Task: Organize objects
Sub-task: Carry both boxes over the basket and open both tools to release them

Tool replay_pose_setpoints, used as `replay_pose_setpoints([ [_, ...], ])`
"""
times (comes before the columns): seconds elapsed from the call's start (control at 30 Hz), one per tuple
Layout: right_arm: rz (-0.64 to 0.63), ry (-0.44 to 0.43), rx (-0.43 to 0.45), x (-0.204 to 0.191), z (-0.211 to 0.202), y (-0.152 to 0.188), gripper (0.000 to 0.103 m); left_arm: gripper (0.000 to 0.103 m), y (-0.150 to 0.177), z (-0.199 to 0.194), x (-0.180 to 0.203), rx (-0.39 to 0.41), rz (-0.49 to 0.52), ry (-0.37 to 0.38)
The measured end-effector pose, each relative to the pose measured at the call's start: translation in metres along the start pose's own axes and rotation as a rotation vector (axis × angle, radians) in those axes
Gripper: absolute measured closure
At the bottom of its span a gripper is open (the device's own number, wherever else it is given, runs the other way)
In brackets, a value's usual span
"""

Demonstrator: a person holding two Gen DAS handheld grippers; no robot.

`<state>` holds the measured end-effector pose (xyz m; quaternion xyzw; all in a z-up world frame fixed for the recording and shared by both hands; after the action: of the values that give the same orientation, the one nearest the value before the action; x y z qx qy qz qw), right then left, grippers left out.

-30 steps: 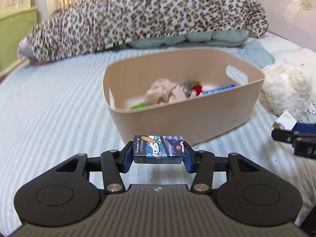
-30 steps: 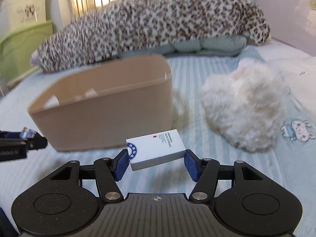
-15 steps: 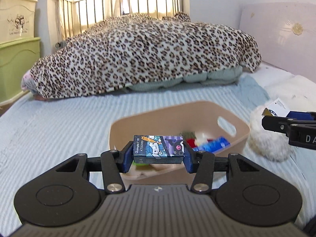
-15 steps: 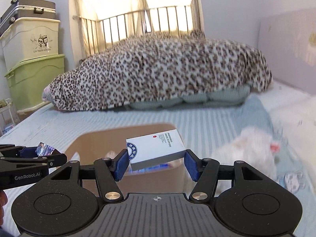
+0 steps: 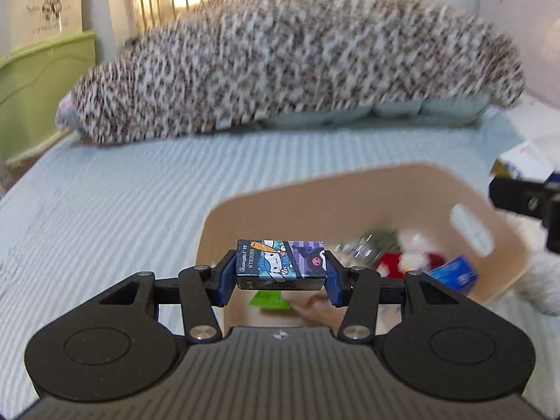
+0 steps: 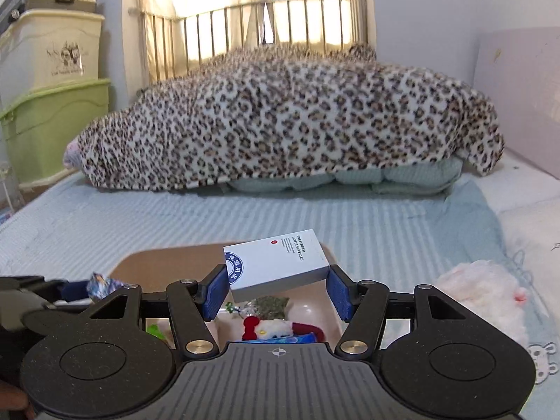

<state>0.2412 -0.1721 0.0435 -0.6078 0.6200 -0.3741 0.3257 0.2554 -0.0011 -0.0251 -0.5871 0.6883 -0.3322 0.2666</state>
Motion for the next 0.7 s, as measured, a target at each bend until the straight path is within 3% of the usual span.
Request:
replay_pose_setpoints([
  [0.2, -0.082, 0.024, -0.087, -0.023, 0.041, 0.018, 0.045, 0.051, 0.013, 0.036, -0.015, -0.126, -0.046, -0.015],
  [0.43, -0.142, 0.029, -0.168, -0.035, 0.064, 0.049, 0.044, 0.049, 0.03, 0.038, -0.02, -0.179, -0.03, -0.029],
  [0.47, -0.145, 0.027, -0.171, -0.036, 0.062, 0.051, 0.037, 0.046, 0.03, 0.037, -0.019, -0.18, -0.029, -0.028],
  [0.57, -0.166, 0.033, -0.151, -0.037, 0.051, 0.049, 0.033, 0.03, 0.028, 0.029, -0.016, -0.171, -0.039, -0.011],
  [0.7, -0.147, 0.027, -0.119, -0.03, 0.029, 0.037, 0.023, 0.026, 0.023, 0.017, -0.014, -0.16, -0.029, -0.011],
])
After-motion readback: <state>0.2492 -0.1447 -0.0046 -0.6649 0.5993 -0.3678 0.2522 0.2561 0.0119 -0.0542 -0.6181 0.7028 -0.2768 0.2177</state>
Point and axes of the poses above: each gripper's, at about its wrist camera, not at the fingertips, and z roughly the way its jaws point, x to its right, y to its underside, the point moved 5 cm from there along z, roughly the way its jaws point, and after that the axes turned 13 degrees about y, right-handed, at the moved point
